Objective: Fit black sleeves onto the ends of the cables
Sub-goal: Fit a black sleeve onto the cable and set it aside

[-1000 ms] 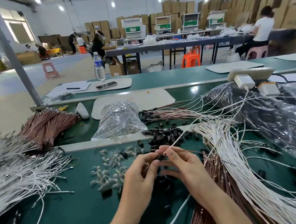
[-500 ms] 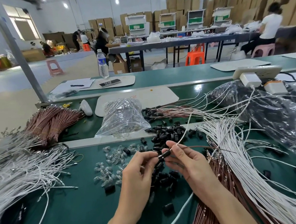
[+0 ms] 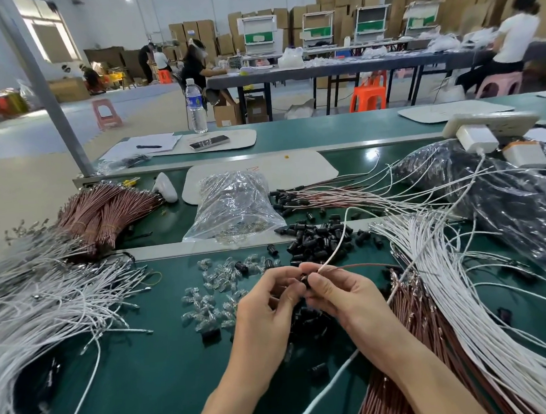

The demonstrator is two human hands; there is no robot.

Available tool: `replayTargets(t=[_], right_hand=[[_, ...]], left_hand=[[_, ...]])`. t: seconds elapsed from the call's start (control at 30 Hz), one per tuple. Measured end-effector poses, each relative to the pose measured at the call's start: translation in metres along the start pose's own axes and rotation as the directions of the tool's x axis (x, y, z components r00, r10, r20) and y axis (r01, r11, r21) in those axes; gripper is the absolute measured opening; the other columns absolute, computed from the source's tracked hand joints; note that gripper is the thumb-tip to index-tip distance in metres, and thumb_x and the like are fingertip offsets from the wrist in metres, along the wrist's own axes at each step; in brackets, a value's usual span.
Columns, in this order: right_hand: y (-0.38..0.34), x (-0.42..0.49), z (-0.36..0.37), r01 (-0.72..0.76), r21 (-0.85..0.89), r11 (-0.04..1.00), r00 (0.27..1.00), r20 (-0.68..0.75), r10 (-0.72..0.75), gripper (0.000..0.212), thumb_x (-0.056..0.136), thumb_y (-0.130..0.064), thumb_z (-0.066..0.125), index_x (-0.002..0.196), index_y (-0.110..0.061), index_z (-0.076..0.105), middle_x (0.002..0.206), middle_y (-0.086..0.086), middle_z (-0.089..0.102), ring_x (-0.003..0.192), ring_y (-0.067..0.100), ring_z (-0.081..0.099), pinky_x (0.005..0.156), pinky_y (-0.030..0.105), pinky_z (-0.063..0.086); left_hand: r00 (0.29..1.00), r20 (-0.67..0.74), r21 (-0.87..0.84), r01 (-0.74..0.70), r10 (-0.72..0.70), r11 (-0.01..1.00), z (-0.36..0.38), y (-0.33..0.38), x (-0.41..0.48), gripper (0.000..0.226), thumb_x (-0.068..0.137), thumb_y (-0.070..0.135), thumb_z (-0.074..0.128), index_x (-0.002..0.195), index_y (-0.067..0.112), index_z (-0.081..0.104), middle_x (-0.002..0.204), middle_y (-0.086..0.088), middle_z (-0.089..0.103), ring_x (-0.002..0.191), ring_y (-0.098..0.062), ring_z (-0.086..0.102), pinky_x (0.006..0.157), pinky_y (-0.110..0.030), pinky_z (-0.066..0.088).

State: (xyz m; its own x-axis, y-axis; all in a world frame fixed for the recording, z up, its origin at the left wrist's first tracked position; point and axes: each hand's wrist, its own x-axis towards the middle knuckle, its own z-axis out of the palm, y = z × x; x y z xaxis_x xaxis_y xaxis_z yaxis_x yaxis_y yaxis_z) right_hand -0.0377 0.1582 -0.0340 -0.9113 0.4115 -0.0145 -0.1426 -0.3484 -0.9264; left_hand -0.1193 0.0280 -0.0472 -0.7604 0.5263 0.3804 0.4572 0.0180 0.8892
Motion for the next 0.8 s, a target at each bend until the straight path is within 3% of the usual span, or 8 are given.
replayTargets(t=[0.23,0.43,0.53,0.7,0.8], right_hand=[[-0.002,0.001,-0.003,0.11,0.038,0.993,0.976,-0.195,-0.101,0.039,0.071,-0.043,0.078,0.106,-0.024,0.081,0.086,0.0,0.072,0.082,0.015,0.072,0.077,0.025,0.059],[-0.003,-0.003,0.004,0.06,0.0,0.998,0.995,-0.076,-0.06,0.034,0.073,-0.032,0.079,0.108,-0.029,0.078,0.088,0.004,0.073,0.084,0.016,0.071,0.076,0.027,0.059],[-0.002,-0.005,0.003,0.056,-0.012,0.998,0.993,-0.104,-0.057,0.027,0.073,-0.025,0.079,0.101,-0.027,0.079,0.092,0.006,0.076,0.087,0.017,0.073,0.075,0.025,0.059],[-0.004,0.0,-0.002,0.087,-0.012,0.996,0.985,-0.146,-0.088,0.031,0.071,-0.027,0.082,0.102,-0.026,0.079,0.09,0.004,0.076,0.087,0.016,0.074,0.077,0.023,0.058],[-0.003,0.002,-0.007,0.094,0.008,0.996,0.981,-0.17,-0.091,0.036,0.068,-0.03,0.083,0.104,-0.027,0.079,0.089,0.004,0.076,0.087,0.016,0.074,0.078,0.022,0.058]], left_hand=[[1.0,0.003,0.027,-0.009,0.009,1.0,0.002,0.0,-0.002,0.022,0.098,0.024,0.067,0.103,0.045,0.065,0.097,0.017,0.072,0.085,-0.012,0.068,0.073,-0.025,0.054],[1.0,0.008,0.003,0.006,-0.006,1.0,0.003,0.002,-0.002,0.026,0.098,0.019,0.066,0.101,0.045,0.064,0.093,0.017,0.073,0.078,-0.009,0.068,0.068,-0.019,0.052],[1.0,0.013,-0.01,0.015,-0.015,1.0,0.004,0.002,-0.004,0.027,0.097,0.019,0.069,0.101,0.045,0.065,0.091,0.016,0.073,0.073,-0.006,0.065,0.065,-0.015,0.048],[1.0,-0.004,-0.021,0.022,-0.022,1.0,0.003,0.002,0.0,0.009,0.095,0.042,0.065,0.103,0.045,0.066,0.089,0.014,0.072,0.074,-0.009,0.066,0.064,-0.017,0.049],[1.0,0.012,-0.004,0.021,-0.021,1.0,0.002,0.0,-0.001,0.012,0.095,0.05,0.059,0.104,0.046,0.067,0.09,0.016,0.072,0.079,-0.009,0.068,0.067,-0.016,0.051]])
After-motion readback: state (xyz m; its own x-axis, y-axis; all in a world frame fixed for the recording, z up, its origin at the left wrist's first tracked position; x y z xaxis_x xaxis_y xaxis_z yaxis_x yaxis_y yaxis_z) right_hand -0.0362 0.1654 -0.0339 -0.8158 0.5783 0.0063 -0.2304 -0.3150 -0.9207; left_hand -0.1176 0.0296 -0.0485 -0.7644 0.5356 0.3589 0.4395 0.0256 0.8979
